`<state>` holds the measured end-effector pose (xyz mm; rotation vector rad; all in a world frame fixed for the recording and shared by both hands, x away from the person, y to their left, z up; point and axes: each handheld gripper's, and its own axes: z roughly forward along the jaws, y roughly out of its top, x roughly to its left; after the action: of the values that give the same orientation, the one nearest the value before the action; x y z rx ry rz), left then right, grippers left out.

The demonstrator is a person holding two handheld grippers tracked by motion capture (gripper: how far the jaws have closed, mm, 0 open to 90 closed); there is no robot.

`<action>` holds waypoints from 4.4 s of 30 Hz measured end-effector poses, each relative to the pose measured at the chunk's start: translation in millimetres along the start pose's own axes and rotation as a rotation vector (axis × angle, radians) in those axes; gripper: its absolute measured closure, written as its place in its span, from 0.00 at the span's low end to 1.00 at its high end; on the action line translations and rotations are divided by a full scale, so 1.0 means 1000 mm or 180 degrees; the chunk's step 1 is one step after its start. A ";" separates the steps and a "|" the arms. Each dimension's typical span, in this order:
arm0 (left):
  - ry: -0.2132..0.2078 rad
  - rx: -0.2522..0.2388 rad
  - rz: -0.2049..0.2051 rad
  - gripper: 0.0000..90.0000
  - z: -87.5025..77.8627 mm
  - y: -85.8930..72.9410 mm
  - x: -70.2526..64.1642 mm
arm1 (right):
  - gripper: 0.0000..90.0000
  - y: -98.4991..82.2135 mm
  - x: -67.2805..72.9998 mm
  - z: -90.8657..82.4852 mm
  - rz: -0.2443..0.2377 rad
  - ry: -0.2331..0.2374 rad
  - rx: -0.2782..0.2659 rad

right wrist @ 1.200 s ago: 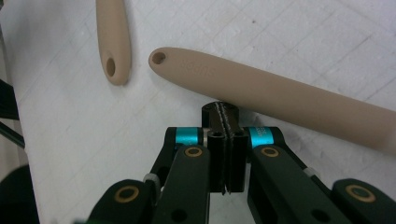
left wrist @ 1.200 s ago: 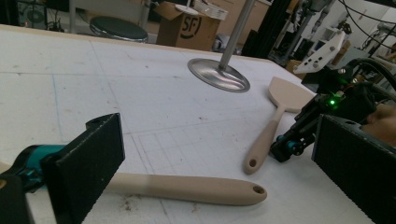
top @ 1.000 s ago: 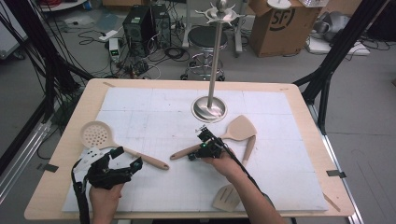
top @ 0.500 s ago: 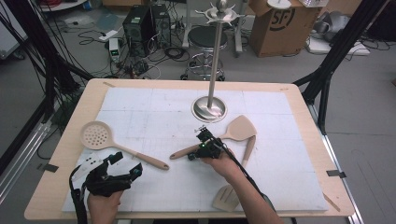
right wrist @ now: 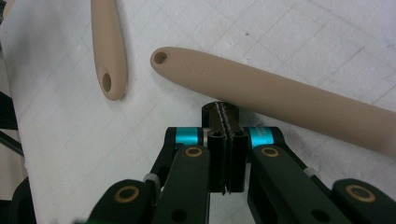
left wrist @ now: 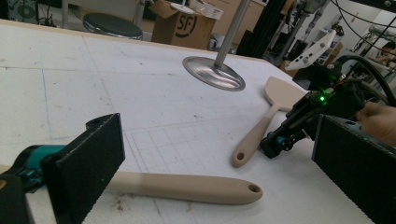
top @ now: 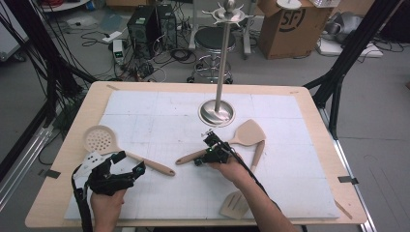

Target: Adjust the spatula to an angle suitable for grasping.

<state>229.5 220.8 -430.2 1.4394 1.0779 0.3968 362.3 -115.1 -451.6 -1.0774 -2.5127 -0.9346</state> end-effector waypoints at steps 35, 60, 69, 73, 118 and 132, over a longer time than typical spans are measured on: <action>0.0128 -0.0049 -0.0014 0.03 -0.018 -0.003 0.000 | 1.00 0.017 -0.008 0.010 0.0088 0.0000 -0.0170; 0.0032 0.0003 -0.0016 0.03 -0.004 -0.001 -0.002 | 1.00 0.019 -0.026 -0.032 0.0184 -0.0397 -0.0658; -0.0025 0.0063 -0.0014 0.03 0.003 -0.003 -0.004 | 1.00 0.008 -0.082 -0.067 0.0665 -0.0766 -0.0724; -0.0019 0.0045 -0.0007 0.03 0.002 -0.003 -0.004 | 1.00 0.005 -0.096 -0.065 0.0736 -0.0909 -0.0622; -0.0082 0.0130 0.0044 0.03 0.011 -0.003 -0.011 | 1.00 -0.007 0.001 -0.039 0.0137 0.0018 -0.0360; -0.0084 0.0104 0.0022 0.03 0.011 -0.003 -0.010 | 1.00 0.004 -0.007 0.003 0.0309 0.0056 -0.0180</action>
<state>231.9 206.2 -431.7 1.4738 1.0628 0.3655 369.7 -115.2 -455.2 -1.1912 -2.4097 -0.9888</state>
